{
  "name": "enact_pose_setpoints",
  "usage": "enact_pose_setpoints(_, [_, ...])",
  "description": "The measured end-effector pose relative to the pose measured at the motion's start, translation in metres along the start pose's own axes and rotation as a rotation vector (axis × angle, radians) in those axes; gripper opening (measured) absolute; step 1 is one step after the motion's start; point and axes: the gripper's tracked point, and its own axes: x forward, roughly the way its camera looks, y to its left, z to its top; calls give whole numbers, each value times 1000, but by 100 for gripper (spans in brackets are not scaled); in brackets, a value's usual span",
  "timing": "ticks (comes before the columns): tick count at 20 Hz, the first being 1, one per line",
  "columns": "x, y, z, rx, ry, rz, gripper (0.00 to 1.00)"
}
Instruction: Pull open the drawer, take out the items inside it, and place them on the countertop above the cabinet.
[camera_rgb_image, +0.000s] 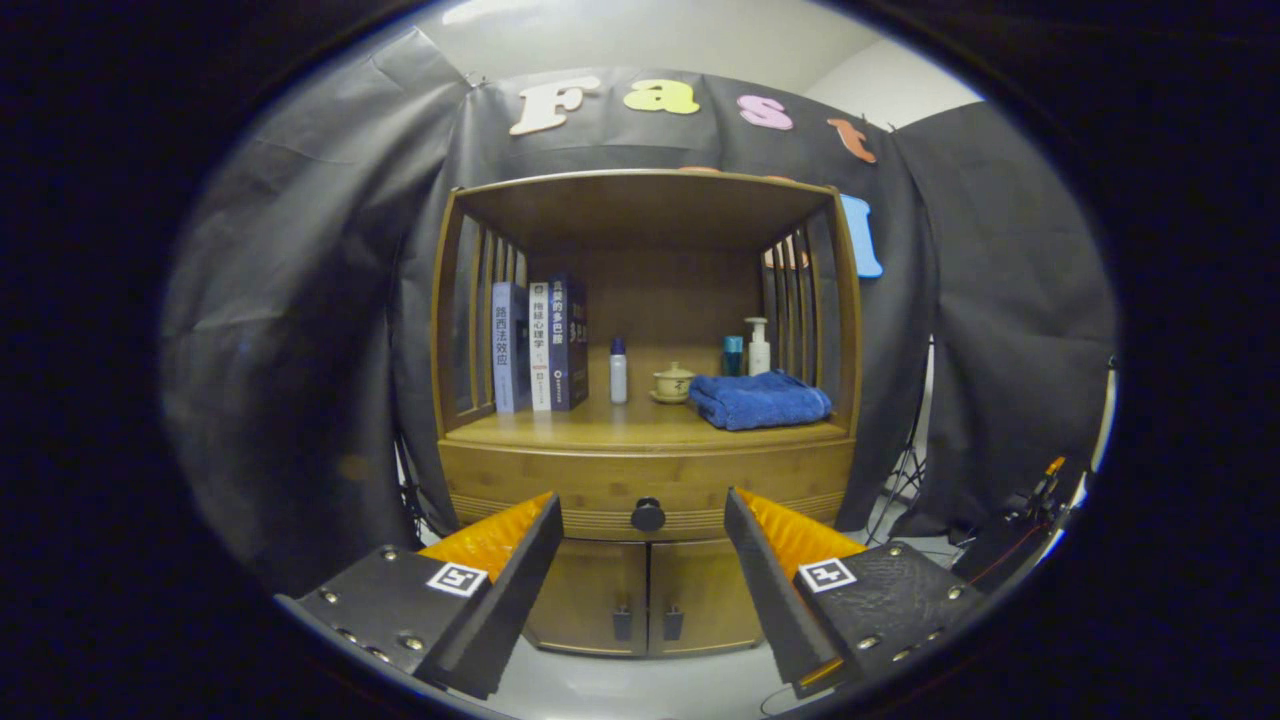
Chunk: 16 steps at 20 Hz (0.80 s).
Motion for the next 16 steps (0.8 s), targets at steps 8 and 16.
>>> enact_pose_setpoints(8, [35,0,-14,2,-17,18,97])
enact_pose_setpoints(16, [123,8,-51,-44,-26,43,98])
